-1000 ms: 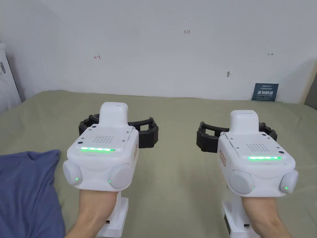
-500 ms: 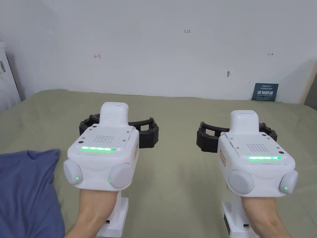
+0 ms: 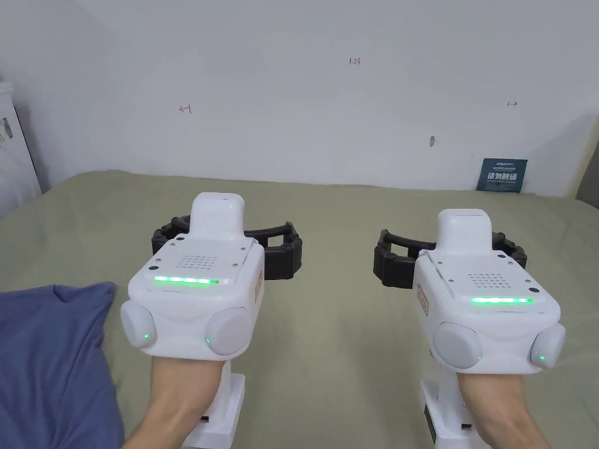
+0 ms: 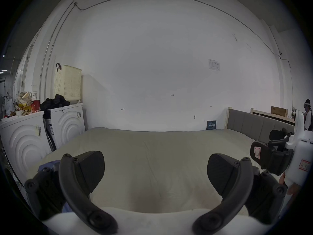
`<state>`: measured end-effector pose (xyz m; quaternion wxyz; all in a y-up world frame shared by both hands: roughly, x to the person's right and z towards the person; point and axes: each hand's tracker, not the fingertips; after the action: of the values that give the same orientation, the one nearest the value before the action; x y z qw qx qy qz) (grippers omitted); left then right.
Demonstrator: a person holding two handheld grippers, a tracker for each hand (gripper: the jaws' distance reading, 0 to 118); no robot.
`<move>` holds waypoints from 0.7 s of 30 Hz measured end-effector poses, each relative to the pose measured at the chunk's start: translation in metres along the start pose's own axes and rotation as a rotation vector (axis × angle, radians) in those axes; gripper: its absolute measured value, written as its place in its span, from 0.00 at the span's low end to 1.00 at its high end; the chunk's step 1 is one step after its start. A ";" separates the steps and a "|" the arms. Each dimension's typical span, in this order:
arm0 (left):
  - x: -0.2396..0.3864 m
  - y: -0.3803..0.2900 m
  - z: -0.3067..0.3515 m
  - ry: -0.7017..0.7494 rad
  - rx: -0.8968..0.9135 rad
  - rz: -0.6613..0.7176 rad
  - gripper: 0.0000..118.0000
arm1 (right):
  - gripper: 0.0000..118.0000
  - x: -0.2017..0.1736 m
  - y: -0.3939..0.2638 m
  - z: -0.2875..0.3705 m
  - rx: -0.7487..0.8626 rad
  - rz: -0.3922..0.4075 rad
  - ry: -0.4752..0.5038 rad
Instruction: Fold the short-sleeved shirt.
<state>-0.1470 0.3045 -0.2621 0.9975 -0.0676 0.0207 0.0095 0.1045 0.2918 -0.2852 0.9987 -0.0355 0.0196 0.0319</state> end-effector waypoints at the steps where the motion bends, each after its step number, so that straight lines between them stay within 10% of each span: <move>1: 0.001 -0.001 0.001 0.016 0.016 -0.001 1.00 | 1.00 0.000 0.000 0.000 -0.002 -0.002 0.003; 21: -0.008 0.004 0.005 0.007 0.003 -0.008 1.00 | 1.00 -0.001 0.002 0.001 0.004 -0.004 0.004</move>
<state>-0.1554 0.3087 -0.2571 0.9975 -0.0662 0.0241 0.0053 0.1032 0.2942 -0.2847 0.9988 -0.0337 0.0214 0.0297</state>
